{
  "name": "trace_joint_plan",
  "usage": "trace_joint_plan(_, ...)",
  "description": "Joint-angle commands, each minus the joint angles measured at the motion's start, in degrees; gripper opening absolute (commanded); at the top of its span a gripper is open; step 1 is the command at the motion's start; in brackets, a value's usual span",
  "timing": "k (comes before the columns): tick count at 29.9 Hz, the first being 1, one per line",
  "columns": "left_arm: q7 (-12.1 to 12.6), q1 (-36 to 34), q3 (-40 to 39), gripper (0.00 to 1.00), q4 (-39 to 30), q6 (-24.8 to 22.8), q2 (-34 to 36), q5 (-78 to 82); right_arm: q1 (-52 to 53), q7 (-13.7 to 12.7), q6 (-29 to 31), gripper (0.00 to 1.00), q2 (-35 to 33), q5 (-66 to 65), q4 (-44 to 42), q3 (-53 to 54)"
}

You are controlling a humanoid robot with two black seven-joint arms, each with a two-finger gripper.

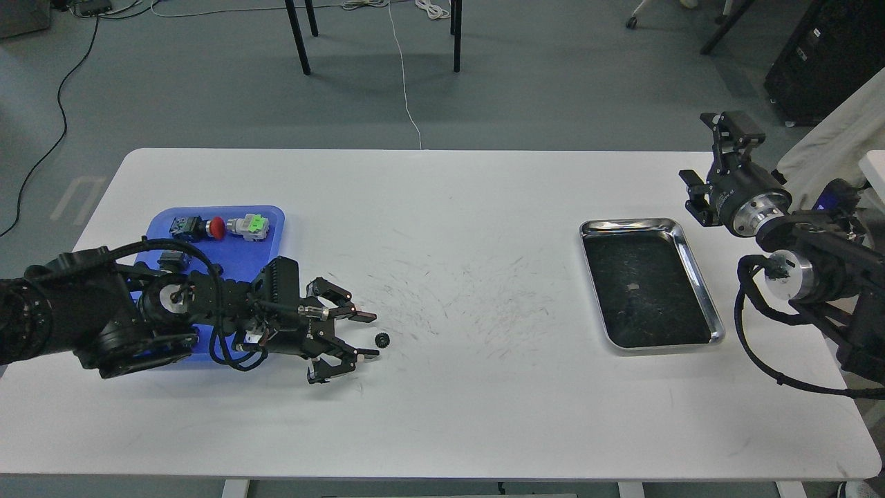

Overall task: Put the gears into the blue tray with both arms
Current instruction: 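Grasp the small black round part with the left gripper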

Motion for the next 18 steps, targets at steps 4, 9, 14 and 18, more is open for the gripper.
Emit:
trace_joint_plan(4,0.00,0.34,-0.07,0.55,0.05,0.00,-0.44,-0.07,-0.03,0.00,0.05,0.97,0.17,-0.02,-0.28,-0.24)
trace_joint_plan(9,0.00,0.43,-0.95,0.55,0.14,0.00,-1.23,-0.16,-0.38,0.00,0.05,0.97,0.26,-0.02,-0.72,-0.33)
trace_joint_plan(14,0.00,0.78,-1.12,0.55,0.31,0.00,-1.84,-0.51,-0.47,0.00,0.05,0.97,0.26,-0.02,-0.72,-0.33)
trace_joint_plan(18,0.00,1.04,-1.12,0.53,1.28,0.00,-1.93,-0.42,-0.47,0.00,0.05,0.97,0.26,-0.02,-0.72,-0.33)
